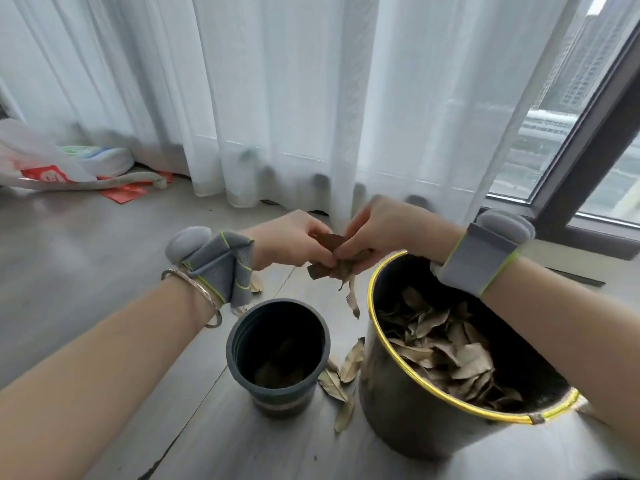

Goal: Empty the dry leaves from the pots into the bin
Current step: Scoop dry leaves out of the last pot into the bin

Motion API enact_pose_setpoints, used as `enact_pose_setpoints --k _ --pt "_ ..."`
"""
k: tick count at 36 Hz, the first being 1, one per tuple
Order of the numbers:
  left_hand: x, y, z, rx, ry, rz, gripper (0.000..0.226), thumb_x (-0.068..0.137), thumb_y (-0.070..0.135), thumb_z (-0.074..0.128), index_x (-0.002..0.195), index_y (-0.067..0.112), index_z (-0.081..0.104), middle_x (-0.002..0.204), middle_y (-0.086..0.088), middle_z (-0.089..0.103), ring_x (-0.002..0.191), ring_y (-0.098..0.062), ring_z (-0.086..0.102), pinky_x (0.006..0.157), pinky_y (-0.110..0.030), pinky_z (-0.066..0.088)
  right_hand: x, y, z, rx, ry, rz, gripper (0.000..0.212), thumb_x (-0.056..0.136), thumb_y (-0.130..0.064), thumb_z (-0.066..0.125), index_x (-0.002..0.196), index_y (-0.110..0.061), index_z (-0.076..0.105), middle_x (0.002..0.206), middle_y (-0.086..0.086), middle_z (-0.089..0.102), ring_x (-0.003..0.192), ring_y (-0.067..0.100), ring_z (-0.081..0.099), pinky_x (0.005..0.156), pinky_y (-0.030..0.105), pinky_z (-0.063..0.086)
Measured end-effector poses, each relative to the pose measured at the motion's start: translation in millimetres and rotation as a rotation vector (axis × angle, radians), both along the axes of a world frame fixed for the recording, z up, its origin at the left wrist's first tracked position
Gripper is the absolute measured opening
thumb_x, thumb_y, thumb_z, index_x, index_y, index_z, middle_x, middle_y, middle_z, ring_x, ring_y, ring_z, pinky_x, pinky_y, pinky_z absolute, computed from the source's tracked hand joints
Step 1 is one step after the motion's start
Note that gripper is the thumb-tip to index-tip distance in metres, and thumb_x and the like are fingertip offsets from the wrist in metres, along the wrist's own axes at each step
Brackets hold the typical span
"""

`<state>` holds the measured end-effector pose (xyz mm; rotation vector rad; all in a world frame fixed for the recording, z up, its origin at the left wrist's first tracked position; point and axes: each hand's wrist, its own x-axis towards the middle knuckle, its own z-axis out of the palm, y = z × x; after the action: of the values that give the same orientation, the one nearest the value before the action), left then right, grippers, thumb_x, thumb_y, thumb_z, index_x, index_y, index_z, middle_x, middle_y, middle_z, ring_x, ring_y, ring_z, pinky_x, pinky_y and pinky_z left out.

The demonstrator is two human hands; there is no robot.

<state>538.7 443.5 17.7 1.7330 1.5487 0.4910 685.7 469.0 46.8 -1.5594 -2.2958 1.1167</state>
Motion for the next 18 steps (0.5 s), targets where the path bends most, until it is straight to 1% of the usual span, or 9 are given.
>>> enact_pose_setpoints --k 2,3,6,9,11,13,14,17,18 --pt "15 3 9 0.009 -0.065 -0.002 0.011 0.082 0.011 0.066 0.093 0.015 0.069 0.077 -0.001 0.058 0.064 -0.008 0.046 0.048 -0.008 0.036 19 2 13 0.024 0.047 -0.052 0.011 0.076 -0.004 0.073 0.067 -0.008 0.067 0.057 0.006 0.065 0.055 0.019 0.065 0.068 0.025 0.059" --pt "23 5 11 0.013 -0.094 -0.008 0.013 0.083 0.011 0.066 0.094 0.015 0.069 0.079 0.0 0.059 0.066 -0.008 0.046 0.048 -0.008 0.036 29 4 17 0.034 0.068 -0.079 0.013 0.076 -0.005 0.074 0.066 -0.009 0.066 0.051 0.002 0.063 0.053 0.018 0.065 0.067 0.023 0.059" --pt "50 9 12 0.011 -0.139 -0.043 0.013 0.082 0.013 0.067 0.095 0.016 0.067 0.082 -0.001 0.058 0.07 -0.009 0.047 0.053 -0.011 0.036 58 8 21 0.021 0.104 -0.162 0.012 0.074 -0.006 0.077 0.068 -0.008 0.067 0.044 -0.002 0.06 0.061 0.023 0.067 0.074 0.027 0.06" --pt "82 14 -1 0.011 -0.122 -0.09 0.009 0.08 0.014 0.07 0.087 0.016 0.064 0.073 0.002 0.057 0.063 -0.008 0.048 0.051 -0.01 0.038 89 9 12 -0.046 0.075 -0.23 0.011 0.074 -0.005 0.077 0.082 -0.003 0.069 0.055 0.006 0.065 0.054 0.019 0.067 0.066 0.023 0.06" --pt "103 18 -15 0.024 -0.084 -0.116 0.014 0.078 0.015 0.072 0.09 0.015 0.064 0.077 0.001 0.061 0.07 -0.013 0.055 0.062 -0.016 0.045 106 8 0 -0.104 0.037 -0.262 0.013 0.074 -0.006 0.077 0.085 -0.002 0.069 0.067 0.01 0.066 0.053 0.017 0.067 0.064 0.024 0.06" --pt "118 19 -29 0.052 -0.005 -0.126 0.021 0.078 0.017 0.071 0.098 0.015 0.065 0.089 -0.003 0.065 0.082 -0.018 0.059 0.074 -0.026 0.046 119 8 -11 -0.154 0.005 -0.264 0.009 0.075 -0.006 0.077 0.079 -0.006 0.069 0.07 0.01 0.065 0.059 0.019 0.067 0.066 0.025 0.059" --pt "127 20 -35 0.065 0.037 -0.142 0.022 0.078 0.018 0.071 0.099 0.016 0.064 0.093 -0.004 0.066 0.085 -0.019 0.06 0.075 -0.027 0.047 126 7 -16 -0.17 -0.015 -0.269 0.008 0.075 -0.006 0.076 0.076 -0.008 0.069 0.07 0.009 0.065 0.062 0.02 0.068 0.067 0.025 0.06" --pt "154 20 -49 0.052 0.144 -0.219 0.014 0.08 0.018 0.066 0.092 0.018 0.06 0.084 -0.001 0.062 0.078 -0.017 0.057 0.062 -0.024 0.045 146 7 -32 -0.211 -0.069 -0.305 0.006 0.077 -0.005 0.075 0.079 -0.007 0.069 0.072 0.008 0.064 0.066 0.021 0.068 0.068 0.026 0.06" --pt "163 21 -53 0.041 0.175 -0.246 0.014 0.08 0.017 0.066 0.093 0.016 0.061 0.083 -0.001 0.061 0.075 -0.017 0.057 0.06 -0.023 0.045 153 6 -37 -0.229 -0.084 -0.314 0.006 0.077 -0.004 0.074 0.081 -0.006 0.07 0.074 0.008 0.064 0.066 0.021 0.068 0.066 0.026 0.06"
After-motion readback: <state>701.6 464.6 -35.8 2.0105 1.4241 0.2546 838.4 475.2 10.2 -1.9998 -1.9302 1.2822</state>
